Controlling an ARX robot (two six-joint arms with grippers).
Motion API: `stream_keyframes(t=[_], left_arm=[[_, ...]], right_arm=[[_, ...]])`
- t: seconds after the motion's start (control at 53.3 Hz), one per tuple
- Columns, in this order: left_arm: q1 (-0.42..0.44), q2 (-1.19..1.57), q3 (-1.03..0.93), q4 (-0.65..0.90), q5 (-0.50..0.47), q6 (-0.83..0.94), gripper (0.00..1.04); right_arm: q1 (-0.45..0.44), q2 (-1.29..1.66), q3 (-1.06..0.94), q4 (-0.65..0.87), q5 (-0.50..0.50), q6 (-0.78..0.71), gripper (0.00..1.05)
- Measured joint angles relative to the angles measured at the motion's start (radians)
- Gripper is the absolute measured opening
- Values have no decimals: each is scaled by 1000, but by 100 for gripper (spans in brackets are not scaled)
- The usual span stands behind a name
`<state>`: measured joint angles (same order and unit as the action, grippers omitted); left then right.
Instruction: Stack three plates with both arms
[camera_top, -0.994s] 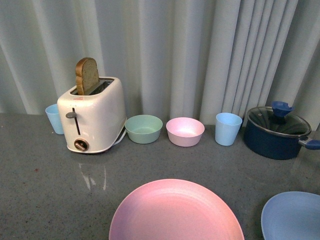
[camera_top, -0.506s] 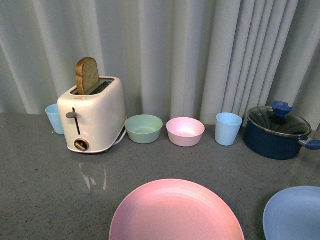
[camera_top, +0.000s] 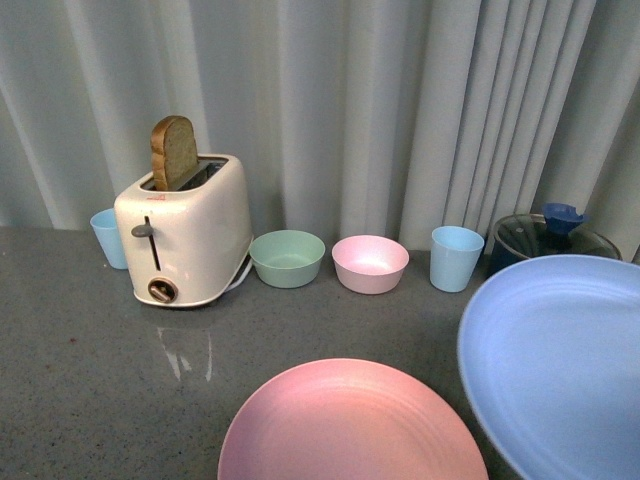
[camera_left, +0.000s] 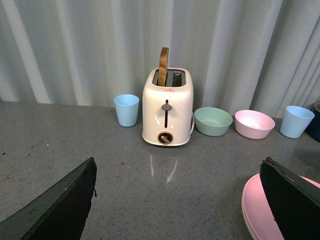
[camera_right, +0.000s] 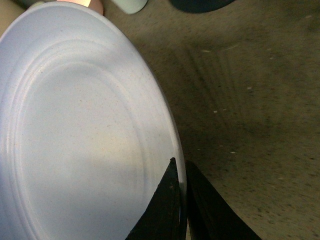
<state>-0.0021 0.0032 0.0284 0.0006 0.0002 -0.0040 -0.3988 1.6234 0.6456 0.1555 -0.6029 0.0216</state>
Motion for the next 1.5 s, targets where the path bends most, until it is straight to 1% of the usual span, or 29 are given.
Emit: stream_keyframes(t=[0.037,0.094,0.225,0.394,0.544,0.862,1.5], left_arm=[[0,0,0,0,0,0,98],[0,0,0,0,0,0,98],[0,0,0,0,0,0,98],[0,0,0,0,0,0,98],[0,0,0,0,0,0,98],[0,0,0,0,0,0,98],[0,0,0,0,0,0,98]], right_arm=[[67,37,24,18,35,23,3],[145,87,66,29,75,48,3],[280,184,164,32,123,94,3],[401,275,276,-3,169,115,3],[477,317,322,-20,184,121,3],[551,346,341,-42,209,110,3],[623,389,336,-41,236,107,3]])
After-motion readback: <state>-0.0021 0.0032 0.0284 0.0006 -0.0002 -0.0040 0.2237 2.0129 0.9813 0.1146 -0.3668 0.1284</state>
